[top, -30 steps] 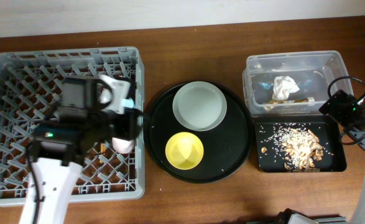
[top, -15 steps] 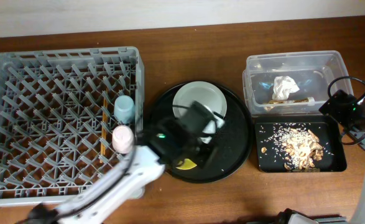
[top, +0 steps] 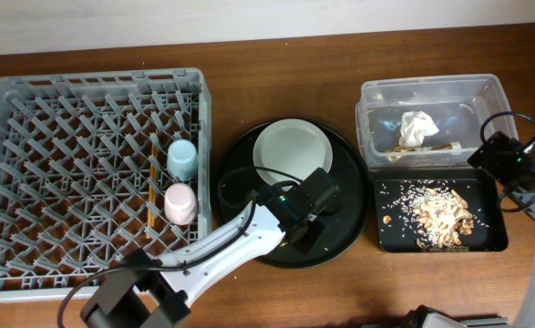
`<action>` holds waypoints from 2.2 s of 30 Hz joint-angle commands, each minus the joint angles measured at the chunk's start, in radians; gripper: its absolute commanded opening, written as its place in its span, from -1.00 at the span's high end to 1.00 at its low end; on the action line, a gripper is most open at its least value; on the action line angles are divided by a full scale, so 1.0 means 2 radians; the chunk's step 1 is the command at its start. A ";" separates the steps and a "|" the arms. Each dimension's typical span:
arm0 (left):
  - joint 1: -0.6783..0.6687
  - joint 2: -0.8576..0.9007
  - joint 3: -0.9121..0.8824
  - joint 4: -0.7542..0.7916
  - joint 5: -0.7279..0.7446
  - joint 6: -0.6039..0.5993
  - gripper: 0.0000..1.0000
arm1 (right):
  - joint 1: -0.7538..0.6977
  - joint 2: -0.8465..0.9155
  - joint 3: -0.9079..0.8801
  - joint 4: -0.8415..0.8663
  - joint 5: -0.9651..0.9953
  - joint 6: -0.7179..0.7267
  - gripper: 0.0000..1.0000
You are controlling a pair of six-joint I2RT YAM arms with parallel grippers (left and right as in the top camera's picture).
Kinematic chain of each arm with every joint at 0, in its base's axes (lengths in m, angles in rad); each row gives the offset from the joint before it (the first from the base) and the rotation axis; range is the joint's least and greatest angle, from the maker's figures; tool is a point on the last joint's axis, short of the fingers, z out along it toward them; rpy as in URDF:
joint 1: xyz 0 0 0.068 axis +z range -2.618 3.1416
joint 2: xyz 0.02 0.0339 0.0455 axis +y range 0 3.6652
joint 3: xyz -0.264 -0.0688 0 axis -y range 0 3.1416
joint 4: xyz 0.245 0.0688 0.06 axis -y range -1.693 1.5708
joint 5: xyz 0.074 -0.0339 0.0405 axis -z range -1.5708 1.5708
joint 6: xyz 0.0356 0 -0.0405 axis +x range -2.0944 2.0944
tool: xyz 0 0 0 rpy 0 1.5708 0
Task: Sort waste into correct bins and load items into the dishwasher rack
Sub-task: 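Grasp the rim of the yellow bowl with the left gripper, then lift the yellow bowl and set it in the rack's back corner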
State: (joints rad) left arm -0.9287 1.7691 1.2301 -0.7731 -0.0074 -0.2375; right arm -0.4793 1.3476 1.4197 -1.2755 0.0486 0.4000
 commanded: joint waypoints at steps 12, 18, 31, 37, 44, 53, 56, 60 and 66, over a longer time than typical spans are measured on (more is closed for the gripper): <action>-0.010 0.048 -0.002 -0.006 -0.014 -0.012 0.38 | -0.003 0.001 0.006 0.000 0.006 0.000 -0.97; -0.010 0.048 -0.002 -0.014 -0.029 -0.012 0.59 | -0.003 0.001 0.006 0.000 0.006 0.000 -0.97; -0.008 0.029 0.043 -0.065 -0.031 -0.007 0.99 | -0.003 0.001 0.006 0.000 0.006 0.000 -0.97; 0.023 -0.037 0.191 -0.134 -0.030 0.063 0.99 | -0.003 0.001 0.006 0.000 0.006 0.000 -0.97; 0.212 -0.057 0.320 -0.115 0.120 0.118 1.00 | -0.003 0.001 0.006 0.000 0.006 0.000 -0.97; 0.457 0.032 0.320 -0.037 0.580 0.132 1.00 | -0.003 0.001 0.006 0.000 0.006 0.000 -0.97; 0.502 0.112 0.320 0.003 0.729 0.125 1.00 | -0.003 0.001 0.006 0.000 0.006 0.000 -0.97; 0.528 0.184 0.320 0.014 0.791 0.113 1.00 | -0.003 0.001 0.006 0.000 0.006 0.000 -0.97; 0.571 0.244 0.320 0.033 0.779 0.113 1.00 | -0.003 0.001 0.006 0.000 0.006 0.000 -0.97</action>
State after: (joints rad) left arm 0.1650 2.2307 1.8645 -0.7189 1.4910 -0.0074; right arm -0.4793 1.3495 1.4197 -1.2755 0.0486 0.3996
